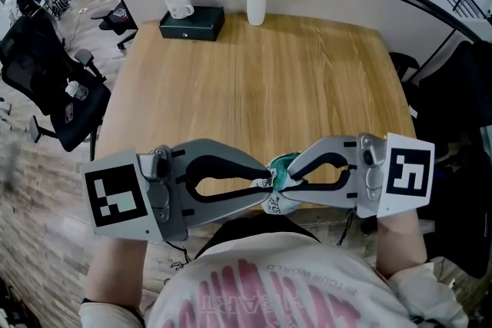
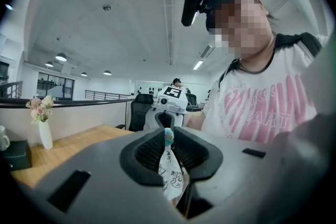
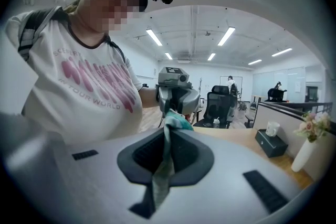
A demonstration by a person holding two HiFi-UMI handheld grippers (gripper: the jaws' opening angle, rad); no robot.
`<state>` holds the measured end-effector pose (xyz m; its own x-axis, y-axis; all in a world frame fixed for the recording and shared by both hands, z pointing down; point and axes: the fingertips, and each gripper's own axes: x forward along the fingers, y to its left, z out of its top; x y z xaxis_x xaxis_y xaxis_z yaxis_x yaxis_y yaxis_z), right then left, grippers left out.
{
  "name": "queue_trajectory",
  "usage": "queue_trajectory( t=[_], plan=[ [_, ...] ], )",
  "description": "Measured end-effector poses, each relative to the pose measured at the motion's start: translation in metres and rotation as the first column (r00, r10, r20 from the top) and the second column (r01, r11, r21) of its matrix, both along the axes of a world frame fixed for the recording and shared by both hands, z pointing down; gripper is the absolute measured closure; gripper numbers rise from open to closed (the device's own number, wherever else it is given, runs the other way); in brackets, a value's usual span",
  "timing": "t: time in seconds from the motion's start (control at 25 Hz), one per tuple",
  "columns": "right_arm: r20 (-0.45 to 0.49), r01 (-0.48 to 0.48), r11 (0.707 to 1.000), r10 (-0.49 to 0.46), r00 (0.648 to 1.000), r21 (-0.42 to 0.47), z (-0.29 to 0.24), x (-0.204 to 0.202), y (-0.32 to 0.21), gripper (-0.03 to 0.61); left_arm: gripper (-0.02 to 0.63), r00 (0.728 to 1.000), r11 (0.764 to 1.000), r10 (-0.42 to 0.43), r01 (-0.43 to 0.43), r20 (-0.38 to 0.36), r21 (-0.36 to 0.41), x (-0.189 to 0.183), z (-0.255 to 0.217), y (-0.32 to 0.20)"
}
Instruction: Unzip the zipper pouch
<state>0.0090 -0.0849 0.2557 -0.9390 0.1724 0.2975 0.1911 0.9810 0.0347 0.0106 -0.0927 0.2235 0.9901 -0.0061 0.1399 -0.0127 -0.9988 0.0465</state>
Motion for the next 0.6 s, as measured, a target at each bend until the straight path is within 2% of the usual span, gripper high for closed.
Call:
queue_trajectory(
  t=[0.24, 0.6],
  plan=[
    [-0.015, 0.011, 1.000, -0.011, 1.000, 0.012, 0.0033, 0.0018, 0.0014, 0.574, 0.566, 1.000, 1.000, 0.000, -0.001, -0.028, -0.023, -0.0017, -0.0028, 0.0001],
    [-0.016, 0.027, 1.000, -0.027, 0.999, 0.006, 0.0003, -0.0009, 0.0039, 0.574, 0.588, 0.999, 0.999, -0.034, 0.033, 0.014, 0.018, 0.0007, -0.0003, -0.0045]
  ],
)
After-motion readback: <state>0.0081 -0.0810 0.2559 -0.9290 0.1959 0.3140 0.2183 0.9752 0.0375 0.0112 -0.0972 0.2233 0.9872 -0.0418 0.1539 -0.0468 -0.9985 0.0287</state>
